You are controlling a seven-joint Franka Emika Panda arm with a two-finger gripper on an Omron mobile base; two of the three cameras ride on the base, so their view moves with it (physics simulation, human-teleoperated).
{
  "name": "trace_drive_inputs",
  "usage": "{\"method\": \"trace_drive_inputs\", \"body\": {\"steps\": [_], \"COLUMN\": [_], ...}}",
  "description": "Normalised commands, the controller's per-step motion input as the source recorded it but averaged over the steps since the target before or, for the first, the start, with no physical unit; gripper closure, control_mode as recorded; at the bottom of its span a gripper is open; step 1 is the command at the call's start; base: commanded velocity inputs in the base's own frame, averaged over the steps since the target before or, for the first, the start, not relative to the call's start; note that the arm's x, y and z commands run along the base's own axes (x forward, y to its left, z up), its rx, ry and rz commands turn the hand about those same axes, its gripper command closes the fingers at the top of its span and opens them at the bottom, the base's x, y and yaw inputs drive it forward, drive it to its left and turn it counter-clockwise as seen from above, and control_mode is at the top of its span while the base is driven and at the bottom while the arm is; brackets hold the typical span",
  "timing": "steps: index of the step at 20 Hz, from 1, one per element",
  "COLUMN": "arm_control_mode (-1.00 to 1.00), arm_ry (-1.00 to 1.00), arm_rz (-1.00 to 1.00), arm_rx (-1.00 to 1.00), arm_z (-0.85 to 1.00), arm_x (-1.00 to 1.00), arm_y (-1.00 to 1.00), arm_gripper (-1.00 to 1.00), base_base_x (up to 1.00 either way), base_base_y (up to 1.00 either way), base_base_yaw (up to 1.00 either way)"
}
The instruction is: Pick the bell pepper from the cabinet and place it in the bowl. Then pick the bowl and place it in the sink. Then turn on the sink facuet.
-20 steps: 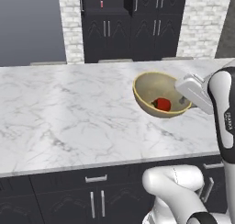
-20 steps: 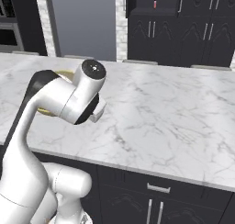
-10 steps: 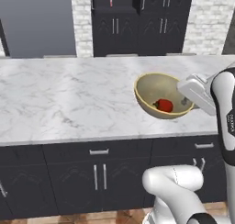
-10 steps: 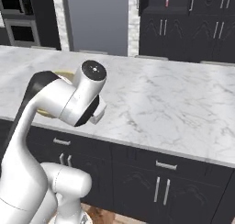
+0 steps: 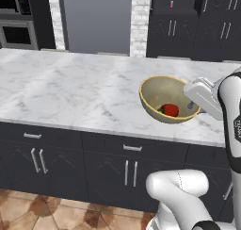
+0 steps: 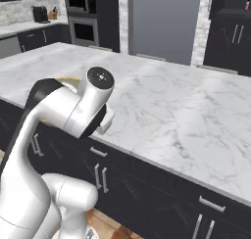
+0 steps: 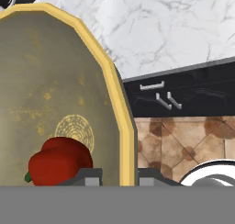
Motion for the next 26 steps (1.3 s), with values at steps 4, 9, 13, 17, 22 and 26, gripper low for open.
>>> {"method": "trace_drive_inputs", "body": {"steps": [4, 9, 13, 17, 22, 26], "arm_control_mode": [1.0, 1.0, 1.0, 1.0, 1.0, 1.0], "arm_ry": [0.0, 0.0, 0.0, 0.0, 0.0, 0.0], "arm_rz": [0.0, 0.0, 0.0, 0.0, 0.0, 0.0], "arm_rx": [0.0, 0.0, 0.0, 0.0, 0.0, 0.0], "arm_z": [0.0, 0.0, 0.0, 0.0, 0.0, 0.0], "arm_x": [0.0, 0.0, 0.0, 0.0, 0.0, 0.0], "arm_y": [0.0, 0.0, 0.0, 0.0, 0.0, 0.0], "arm_gripper": [1.0, 1.0, 1.0, 1.0, 1.0, 1.0], "base_base_x": [-0.1, -0.03, 0.0, 0.3, 0.6, 0.81], "base_base_y": [-0.02, 0.15, 0.23, 0.13, 0.09, 0.16], "base_base_yaw": [0.62, 0.61, 0.57, 0.51, 0.49, 0.48]}}
